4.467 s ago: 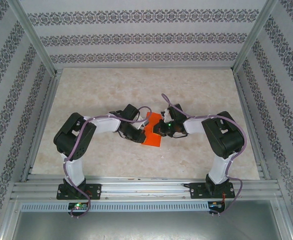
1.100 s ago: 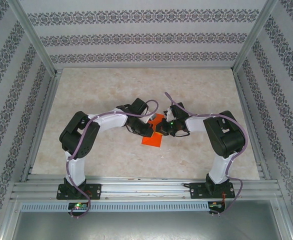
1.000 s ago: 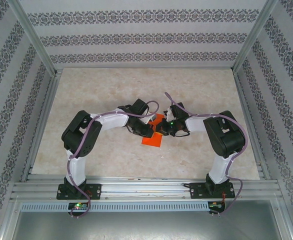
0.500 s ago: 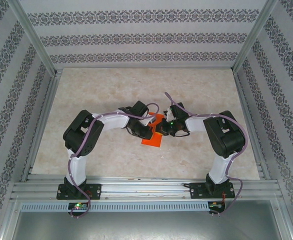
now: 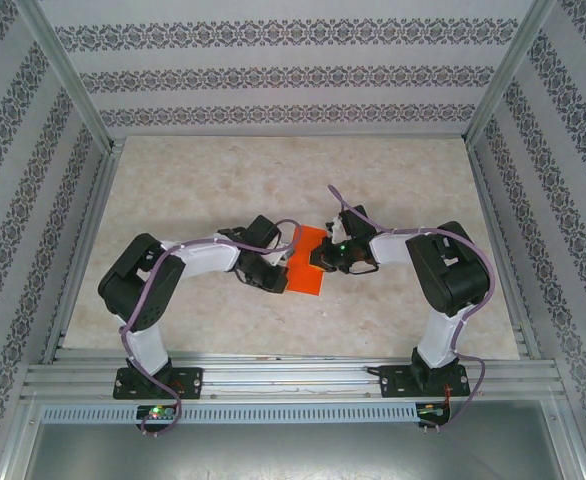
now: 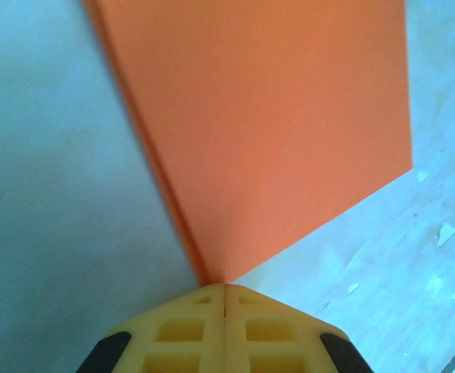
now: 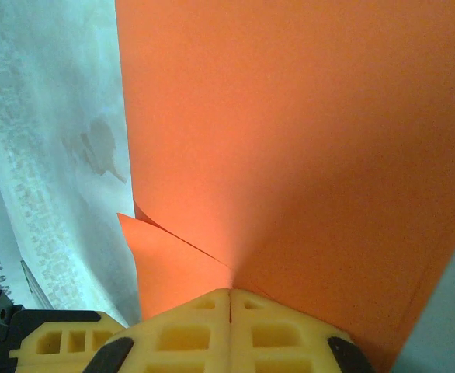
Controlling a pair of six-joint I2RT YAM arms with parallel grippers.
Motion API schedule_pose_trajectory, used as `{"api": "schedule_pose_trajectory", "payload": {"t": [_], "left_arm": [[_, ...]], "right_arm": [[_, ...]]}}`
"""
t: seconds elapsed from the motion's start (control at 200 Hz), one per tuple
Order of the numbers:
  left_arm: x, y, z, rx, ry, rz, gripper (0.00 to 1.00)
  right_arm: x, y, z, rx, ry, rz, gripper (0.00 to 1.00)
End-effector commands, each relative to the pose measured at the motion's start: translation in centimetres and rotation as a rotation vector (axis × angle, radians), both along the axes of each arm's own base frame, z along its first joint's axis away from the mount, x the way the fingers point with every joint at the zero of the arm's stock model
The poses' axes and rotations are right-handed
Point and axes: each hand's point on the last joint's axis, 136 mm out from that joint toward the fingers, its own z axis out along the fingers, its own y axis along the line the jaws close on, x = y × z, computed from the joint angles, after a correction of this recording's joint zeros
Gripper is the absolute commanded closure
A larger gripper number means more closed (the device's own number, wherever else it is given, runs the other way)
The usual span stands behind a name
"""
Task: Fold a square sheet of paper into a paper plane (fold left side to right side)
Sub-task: Fold the triangle a second time at the center of the table.
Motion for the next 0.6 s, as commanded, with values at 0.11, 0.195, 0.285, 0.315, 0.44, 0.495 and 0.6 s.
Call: {"api": "schedule_pose_trajectory", "payload": {"t": [0.11,0.195,0.285,0.315,0.44,0.495,0.6], "left_arm": [[0.2,1.7,2.1,-0.006,-0.020,0.057,0.88],[1.4,1.4,3.8,-0.056,-0.066,0.078,0.69],[2.8,1.3,5.1,-0.122,-0.089,0.118,0.59],[3.3,1.1,5.5,-0.150,-0.097,0.130,0.57],[4.9,0.1,6.2,-0.223,-0.108,0.139,0.55],[5.4,-0.5,6.2,-0.245,-0.105,0.131,0.55],[6.3,-1.6,6.0,-0.283,-0.096,0.122,0.55]], "right_arm": [[0.5,-0.2,1.2,-0.029,-0.036,-0.006,0.92],[1.2,0.0,3.2,-0.014,-0.092,-0.011,0.77],[1.7,-0.4,4.9,-0.008,-0.146,-0.026,0.65],[1.9,-0.7,5.3,-0.011,-0.161,-0.035,0.61],[1.9,-2.2,6.6,-0.026,-0.216,-0.071,0.49],[1.7,-2.8,6.8,-0.030,-0.231,-0.085,0.46],[1.3,-4.1,7.2,-0.033,-0.253,-0.123,0.38]]}}
